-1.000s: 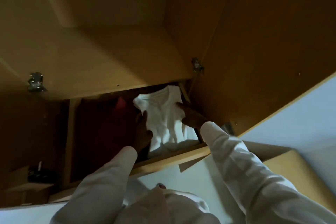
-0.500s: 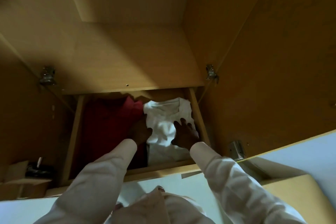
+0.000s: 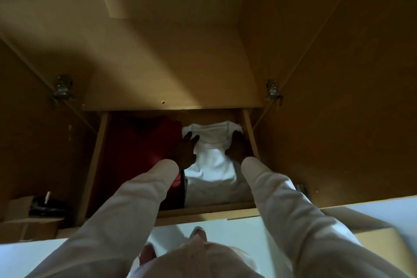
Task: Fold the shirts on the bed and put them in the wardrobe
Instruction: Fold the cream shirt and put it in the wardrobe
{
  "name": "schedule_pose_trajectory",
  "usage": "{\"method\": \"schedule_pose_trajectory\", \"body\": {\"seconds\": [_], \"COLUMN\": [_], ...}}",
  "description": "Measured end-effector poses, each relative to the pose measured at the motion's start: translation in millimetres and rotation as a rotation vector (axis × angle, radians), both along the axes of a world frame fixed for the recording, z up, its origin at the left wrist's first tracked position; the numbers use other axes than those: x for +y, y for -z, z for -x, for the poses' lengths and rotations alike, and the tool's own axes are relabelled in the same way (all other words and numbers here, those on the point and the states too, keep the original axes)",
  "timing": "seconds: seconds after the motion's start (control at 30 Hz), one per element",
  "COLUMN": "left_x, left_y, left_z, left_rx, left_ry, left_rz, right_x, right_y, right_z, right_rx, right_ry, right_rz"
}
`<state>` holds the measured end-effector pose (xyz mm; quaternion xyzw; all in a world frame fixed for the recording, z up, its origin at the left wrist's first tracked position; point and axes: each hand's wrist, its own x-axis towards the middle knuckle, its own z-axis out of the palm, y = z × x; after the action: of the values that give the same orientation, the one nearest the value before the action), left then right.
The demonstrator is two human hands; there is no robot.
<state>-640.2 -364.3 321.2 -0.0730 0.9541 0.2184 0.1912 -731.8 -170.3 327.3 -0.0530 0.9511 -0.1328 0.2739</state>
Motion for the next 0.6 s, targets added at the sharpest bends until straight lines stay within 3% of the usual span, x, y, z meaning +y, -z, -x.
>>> {"method": "schedule_pose_trajectory", "body": {"seconds": [0.17,0.27,0.3,0.4,0.6], "left_x": [-0.7,-3.8,-7.0,-21.5,-43.0], "left_y": [3.4,-3.9,-8.3,-1.9,32.6], "left_z": [-41.5,-67.3,-74.2,-93.0,-114.9], "left_rx": [0.070,0.354,0.365,0.222,-0.047], "left_ry": [-0.093,-0.157,-0.210,-0.376,-0.276], "left_rz": [-0.035,0.081,0.149,0.202,0.206], "right_x": [-12.0,-9.1,-6.1,4.8,7.7], "right_y": [2.6,-3.4,-7.3,-12.7,8.0], "right_z": [13.6,-5.2,-16.4,-59.7,-113.1], "right_rx": [-0.065,-0.049,-0.069,-0.128,-0.192], "right_ry": [-0.016,-0.089,-0.092,-0.158,-0.237], "right_rz": [-0.070,-0.108,-0.098,-0.091,-0.248]}}
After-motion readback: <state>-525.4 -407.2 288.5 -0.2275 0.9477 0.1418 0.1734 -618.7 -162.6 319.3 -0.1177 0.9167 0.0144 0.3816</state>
